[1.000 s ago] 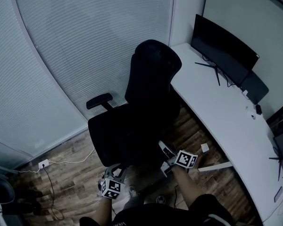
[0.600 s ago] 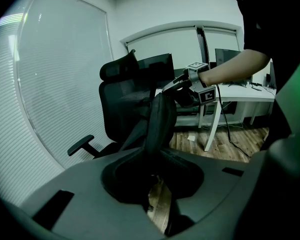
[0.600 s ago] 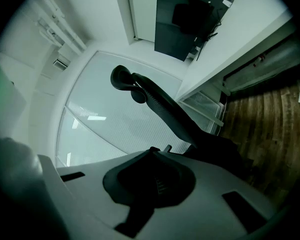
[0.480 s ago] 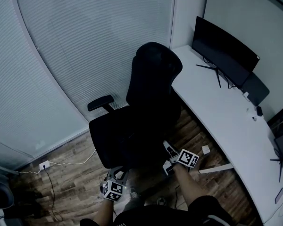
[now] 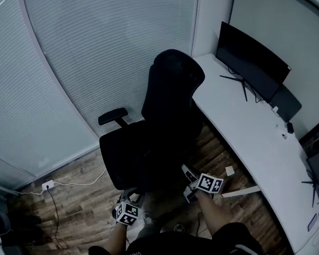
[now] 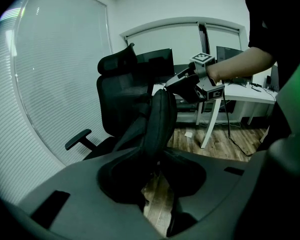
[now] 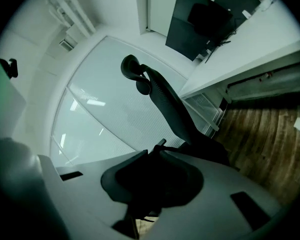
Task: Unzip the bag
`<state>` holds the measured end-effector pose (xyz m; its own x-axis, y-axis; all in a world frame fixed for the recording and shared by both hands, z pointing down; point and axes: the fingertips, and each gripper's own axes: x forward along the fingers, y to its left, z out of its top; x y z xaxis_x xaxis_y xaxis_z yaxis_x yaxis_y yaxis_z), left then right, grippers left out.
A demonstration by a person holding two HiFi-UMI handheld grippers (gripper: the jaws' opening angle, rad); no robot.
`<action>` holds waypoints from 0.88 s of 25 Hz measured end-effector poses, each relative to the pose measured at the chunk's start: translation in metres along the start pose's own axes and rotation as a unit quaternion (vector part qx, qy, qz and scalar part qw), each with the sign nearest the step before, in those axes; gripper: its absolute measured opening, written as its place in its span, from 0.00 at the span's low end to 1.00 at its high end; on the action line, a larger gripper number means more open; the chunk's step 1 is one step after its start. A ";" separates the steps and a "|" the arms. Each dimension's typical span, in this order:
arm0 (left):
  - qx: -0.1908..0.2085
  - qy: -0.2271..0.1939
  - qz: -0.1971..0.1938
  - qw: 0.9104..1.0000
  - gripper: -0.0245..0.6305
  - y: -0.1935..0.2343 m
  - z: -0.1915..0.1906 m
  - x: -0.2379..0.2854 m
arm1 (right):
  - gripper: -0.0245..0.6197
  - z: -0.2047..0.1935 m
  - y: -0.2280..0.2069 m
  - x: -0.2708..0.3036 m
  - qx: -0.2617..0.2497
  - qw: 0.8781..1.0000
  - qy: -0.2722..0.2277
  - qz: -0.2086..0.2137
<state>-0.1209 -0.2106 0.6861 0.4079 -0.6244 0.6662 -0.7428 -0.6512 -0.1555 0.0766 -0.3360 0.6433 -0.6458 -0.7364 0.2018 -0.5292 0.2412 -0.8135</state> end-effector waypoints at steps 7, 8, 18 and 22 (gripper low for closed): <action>-0.012 0.009 -0.003 1.000 0.32 -0.017 -0.005 -0.002 | 0.27 -0.013 0.001 -0.019 -0.031 0.999 0.019 -0.029; -0.014 0.008 -0.003 1.000 0.33 -0.020 -0.004 -0.004 | 0.27 -0.014 0.001 -0.022 -0.036 0.999 0.019 -0.032; -0.051 -0.037 0.032 0.998 0.35 -0.025 0.007 -0.037 | 0.32 -0.023 0.022 -0.056 -0.096 0.994 0.019 -0.044; -0.067 -0.073 0.060 0.993 0.35 -0.028 0.020 -0.058 | 0.32 -0.020 0.048 -0.075 -0.137 0.990 0.005 -0.019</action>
<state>-0.1128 -0.1646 0.6377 0.3780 -0.7559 0.5346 -0.8507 -0.5114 -0.1216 0.0881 -0.2568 0.5997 -0.6274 -0.7422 0.2358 -0.6820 0.3774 -0.6265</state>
